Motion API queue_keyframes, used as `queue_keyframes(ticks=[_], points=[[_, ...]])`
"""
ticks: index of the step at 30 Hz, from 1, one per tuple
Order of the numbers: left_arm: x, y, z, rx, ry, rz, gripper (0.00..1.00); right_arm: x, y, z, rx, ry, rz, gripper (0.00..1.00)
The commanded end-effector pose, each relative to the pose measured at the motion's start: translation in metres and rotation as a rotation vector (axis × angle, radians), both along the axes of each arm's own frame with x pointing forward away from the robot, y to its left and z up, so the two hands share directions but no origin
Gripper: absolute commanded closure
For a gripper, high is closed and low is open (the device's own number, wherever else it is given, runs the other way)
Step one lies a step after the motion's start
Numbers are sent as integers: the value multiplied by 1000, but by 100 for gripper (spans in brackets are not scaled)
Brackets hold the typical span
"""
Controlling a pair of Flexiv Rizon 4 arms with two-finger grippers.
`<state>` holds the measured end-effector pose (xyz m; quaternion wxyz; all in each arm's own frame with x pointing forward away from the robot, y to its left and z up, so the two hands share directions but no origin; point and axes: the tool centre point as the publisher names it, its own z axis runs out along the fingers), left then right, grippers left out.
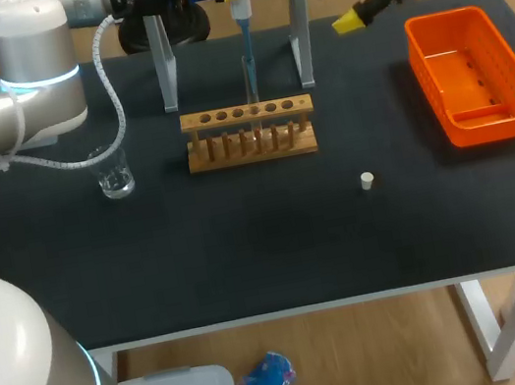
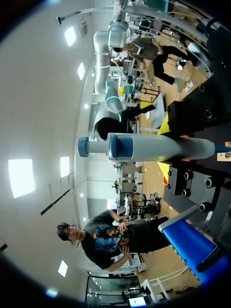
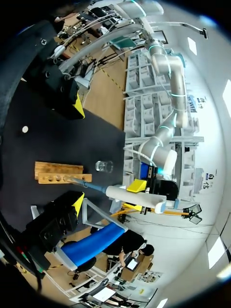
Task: Invert the test tube, pick up the pipette, mount the tip to pipette, aspirate from beaker and dispense into the tube, eject the tip, return the pipette, and cap with the stopper.
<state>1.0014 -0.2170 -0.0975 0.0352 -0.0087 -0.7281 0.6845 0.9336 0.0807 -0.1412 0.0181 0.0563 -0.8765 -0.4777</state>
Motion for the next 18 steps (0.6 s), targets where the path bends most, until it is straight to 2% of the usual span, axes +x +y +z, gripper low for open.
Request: queue_keyframes(ticks=[1, 7, 18], points=[[-1, 0, 1, 2, 0, 2, 100, 7, 20, -21, -58, -41, 0, 0], [-1, 0, 1, 2, 0, 2, 100, 7, 25, -49, -12, -65, 11, 0], [-1, 0, 1, 2, 0, 2, 100, 16, 34, -83, -14, -117, 6, 0]])
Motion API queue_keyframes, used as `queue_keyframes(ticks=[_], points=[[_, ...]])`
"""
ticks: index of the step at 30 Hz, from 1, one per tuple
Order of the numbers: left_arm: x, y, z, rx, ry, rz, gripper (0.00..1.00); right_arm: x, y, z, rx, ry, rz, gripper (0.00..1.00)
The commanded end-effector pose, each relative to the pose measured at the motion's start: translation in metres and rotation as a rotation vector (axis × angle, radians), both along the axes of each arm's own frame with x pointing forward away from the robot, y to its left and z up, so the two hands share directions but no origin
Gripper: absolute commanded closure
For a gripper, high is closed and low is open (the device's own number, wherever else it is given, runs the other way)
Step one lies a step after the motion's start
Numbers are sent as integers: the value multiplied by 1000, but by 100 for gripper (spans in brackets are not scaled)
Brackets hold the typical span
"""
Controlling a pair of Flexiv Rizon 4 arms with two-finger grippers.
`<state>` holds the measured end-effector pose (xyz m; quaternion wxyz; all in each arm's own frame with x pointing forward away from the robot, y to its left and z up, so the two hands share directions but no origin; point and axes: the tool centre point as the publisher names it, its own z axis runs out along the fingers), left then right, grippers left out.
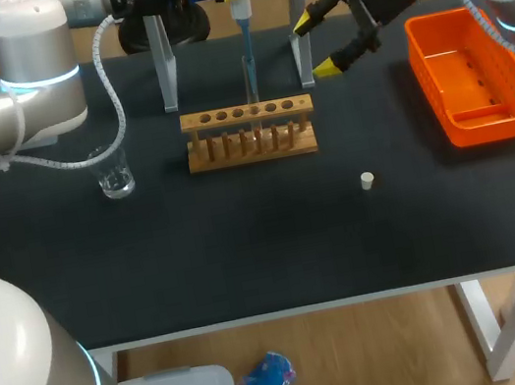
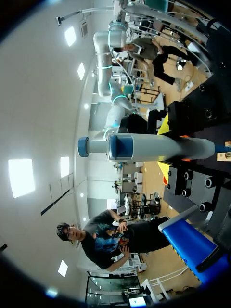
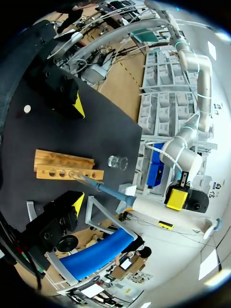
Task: Invert the test tube, pick up the pipette, mount the tip to pipette, aspirate from beaker and dispense into the tube, eject the tip, return the pipette, and cap with the stopper.
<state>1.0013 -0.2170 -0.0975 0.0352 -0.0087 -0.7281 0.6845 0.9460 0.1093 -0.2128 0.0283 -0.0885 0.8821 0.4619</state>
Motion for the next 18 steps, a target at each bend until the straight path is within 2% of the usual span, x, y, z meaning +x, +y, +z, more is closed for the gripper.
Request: queue_keyframes(ticks=[1, 9, 18], points=[[-1, 0, 1, 2, 0, 2, 100, 5, 7, -15, 13, -3, -7, 0], [-1, 0, 1, 2, 0, 2, 100, 13, 11, -34, 36, 10, -35, 0], [-1, 0, 1, 2, 0, 2, 100, 22, 11, -40, 55, -5, -102, 0]])
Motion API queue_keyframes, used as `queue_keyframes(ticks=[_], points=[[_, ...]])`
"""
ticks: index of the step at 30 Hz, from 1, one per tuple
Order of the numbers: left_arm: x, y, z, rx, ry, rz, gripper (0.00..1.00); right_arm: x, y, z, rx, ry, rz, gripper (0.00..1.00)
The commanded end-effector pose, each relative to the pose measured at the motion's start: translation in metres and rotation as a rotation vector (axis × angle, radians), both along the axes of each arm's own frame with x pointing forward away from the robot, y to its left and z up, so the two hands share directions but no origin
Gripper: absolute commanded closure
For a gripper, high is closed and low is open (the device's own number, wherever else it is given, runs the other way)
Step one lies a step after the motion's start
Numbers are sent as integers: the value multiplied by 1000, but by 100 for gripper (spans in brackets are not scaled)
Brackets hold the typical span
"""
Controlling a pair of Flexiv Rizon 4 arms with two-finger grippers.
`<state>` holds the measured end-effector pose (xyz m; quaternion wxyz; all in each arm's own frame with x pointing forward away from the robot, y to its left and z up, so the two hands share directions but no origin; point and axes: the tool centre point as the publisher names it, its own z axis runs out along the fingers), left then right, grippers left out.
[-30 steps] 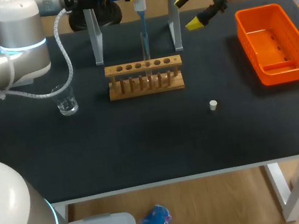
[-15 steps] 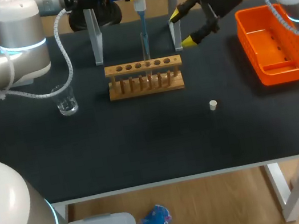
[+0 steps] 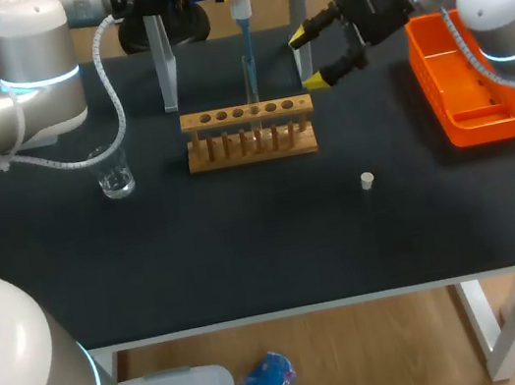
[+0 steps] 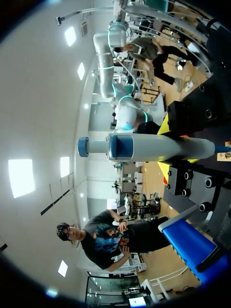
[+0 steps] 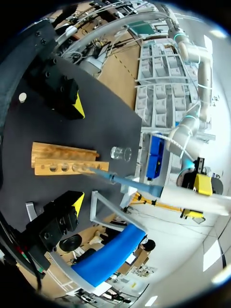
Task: Invert the test tube, pick up the pipette, mount the tip to pipette, aspirate from beaker and dispense into the tube, eject the tip, return the pipette, and cap with the stopper.
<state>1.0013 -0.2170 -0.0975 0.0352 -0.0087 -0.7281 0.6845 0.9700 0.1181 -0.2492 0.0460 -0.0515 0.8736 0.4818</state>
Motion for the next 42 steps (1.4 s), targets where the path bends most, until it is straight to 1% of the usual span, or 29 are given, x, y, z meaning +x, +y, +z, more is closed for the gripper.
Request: queue_keyframes(ticks=[1, 17, 22, 31, 38, 42], points=[[-1, 0, 1, 2, 0, 2, 100, -2, 2, -4, 6, -11, -24, 0], [-1, 0, 1, 7, -2, 4, 100, -2, 2, -4, 6, -11, -24, 0], [-2, 1, 4, -4, -16, 2, 100, -2, 2, -4, 6, -11, -24, 0], [-3, 3, 11, 5, -18, 1, 100, -2, 2, -4, 6, -11, -24, 0], [-4, 3, 16, 17, -35, 6, 100, -2, 2, -4, 6, -11, -24, 0], [-5, 2, 17, 12, -40, 5, 100, -2, 2, -4, 6, -11, -24, 0]])
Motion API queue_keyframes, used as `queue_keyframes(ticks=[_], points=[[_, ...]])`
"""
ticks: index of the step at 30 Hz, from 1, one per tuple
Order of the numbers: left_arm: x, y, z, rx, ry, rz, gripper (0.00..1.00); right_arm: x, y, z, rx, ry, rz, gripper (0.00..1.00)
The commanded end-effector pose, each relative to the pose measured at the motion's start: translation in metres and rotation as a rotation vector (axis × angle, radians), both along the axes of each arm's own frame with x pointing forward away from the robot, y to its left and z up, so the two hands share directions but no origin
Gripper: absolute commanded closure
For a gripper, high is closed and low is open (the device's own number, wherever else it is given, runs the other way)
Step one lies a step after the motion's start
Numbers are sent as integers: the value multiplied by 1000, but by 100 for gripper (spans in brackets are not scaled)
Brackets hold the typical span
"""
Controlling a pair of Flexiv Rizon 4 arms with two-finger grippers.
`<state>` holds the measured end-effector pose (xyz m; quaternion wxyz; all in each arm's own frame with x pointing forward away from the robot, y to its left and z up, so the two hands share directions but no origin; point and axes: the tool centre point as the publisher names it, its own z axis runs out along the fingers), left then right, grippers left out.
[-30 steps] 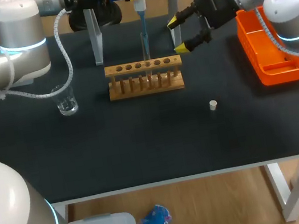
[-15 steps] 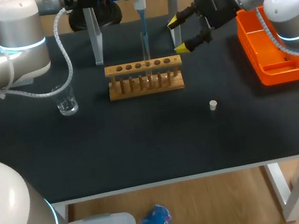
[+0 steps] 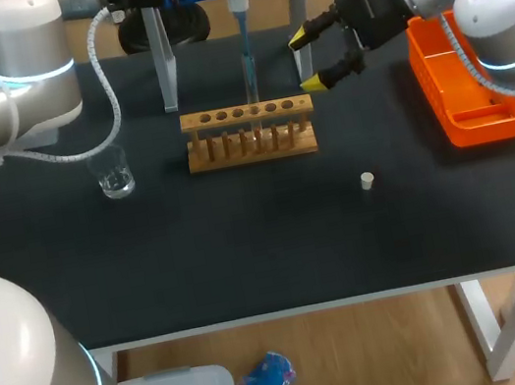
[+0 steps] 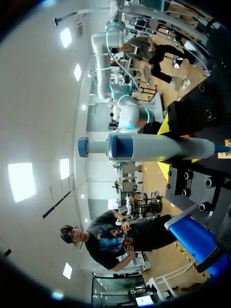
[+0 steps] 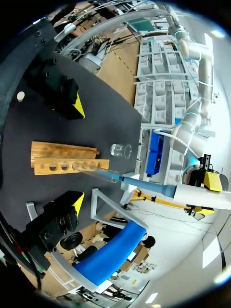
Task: Invert the test tube, pick up the pipette, mount the tip to pipette, aspirate from beaker and dispense into the tube, eject the tip, return the pipette, and cap with the stopper.
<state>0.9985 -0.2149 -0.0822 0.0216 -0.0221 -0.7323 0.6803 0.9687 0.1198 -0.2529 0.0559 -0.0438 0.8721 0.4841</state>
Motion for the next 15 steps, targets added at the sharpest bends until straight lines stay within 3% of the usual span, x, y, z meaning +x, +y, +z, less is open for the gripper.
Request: queue_keyframes(ticks=[1, 15], points=[[-2, 0, 2, 1, -2, 5, 100, 0, 0, 0, -1, -1, -1, 0], [-6, -1, 21, 26, -19, 21, 100, 0, 0, 0, -1, -1, -1, 0]])
